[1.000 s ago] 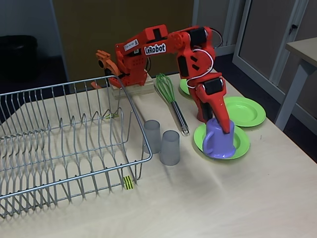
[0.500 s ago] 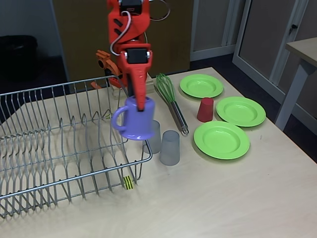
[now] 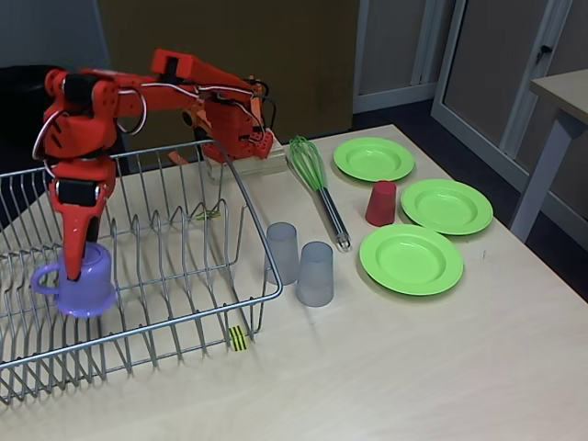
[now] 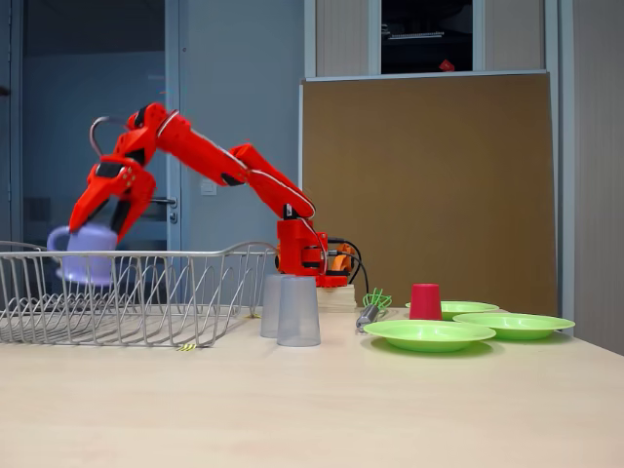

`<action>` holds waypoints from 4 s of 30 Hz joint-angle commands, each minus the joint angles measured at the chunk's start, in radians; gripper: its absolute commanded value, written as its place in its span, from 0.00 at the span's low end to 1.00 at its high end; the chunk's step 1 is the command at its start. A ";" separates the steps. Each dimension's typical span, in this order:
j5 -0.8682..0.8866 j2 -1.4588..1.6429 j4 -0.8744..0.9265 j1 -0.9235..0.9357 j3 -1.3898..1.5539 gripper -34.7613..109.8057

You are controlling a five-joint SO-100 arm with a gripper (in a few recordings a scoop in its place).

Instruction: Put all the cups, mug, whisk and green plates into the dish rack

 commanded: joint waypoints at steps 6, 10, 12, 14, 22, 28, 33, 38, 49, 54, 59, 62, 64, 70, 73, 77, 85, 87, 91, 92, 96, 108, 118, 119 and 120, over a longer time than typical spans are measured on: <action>-0.091 -0.110 -0.169 0.017 -0.040 0.32; -0.118 -0.137 -0.215 0.015 -0.038 0.37; -0.118 -0.146 -0.212 0.020 -0.038 0.43; -0.118 -0.153 -0.207 0.028 -0.038 0.47; -0.104 -0.150 -0.196 0.061 -0.038 0.54; -0.107 -0.107 -0.117 0.074 -0.101 0.55; -0.120 0.072 -0.029 0.051 -0.081 0.53; -0.017 0.304 0.110 -0.066 0.086 0.50; 0.730 0.891 -0.035 -0.600 0.902 0.50; 0.986 0.917 -0.161 -0.782 1.042 0.51; 1.121 0.831 -0.284 -0.884 1.071 0.52; 1.192 0.775 -0.342 -0.923 1.078 0.52; 1.233 0.750 -0.394 -0.946 1.106 0.52; 1.338 0.703 -0.600 -0.994 1.264 0.52; 1.382 0.715 -0.693 -1.002 1.374 0.52; 1.402 0.741 -0.742 -0.991 1.460 0.52; 1.385 0.772 -0.785 -0.943 1.546 0.51; 1.371 0.775 -0.784 -0.931 1.551 0.51; 1.335 0.775 -0.782 -0.902 1.548 0.50; 1.322 0.773 -0.782 -0.896 1.545 0.50; 1.302 0.770 -0.764 -0.879 1.539 0.50; 1.273 0.758 -0.761 -0.862 1.540 0.38; 1.177 0.698 -0.598 -0.885 1.336 0.28; 1.161 0.676 -0.560 -0.891 1.278 0.28; 1.143 0.657 -0.526 -0.899 1.220 0.28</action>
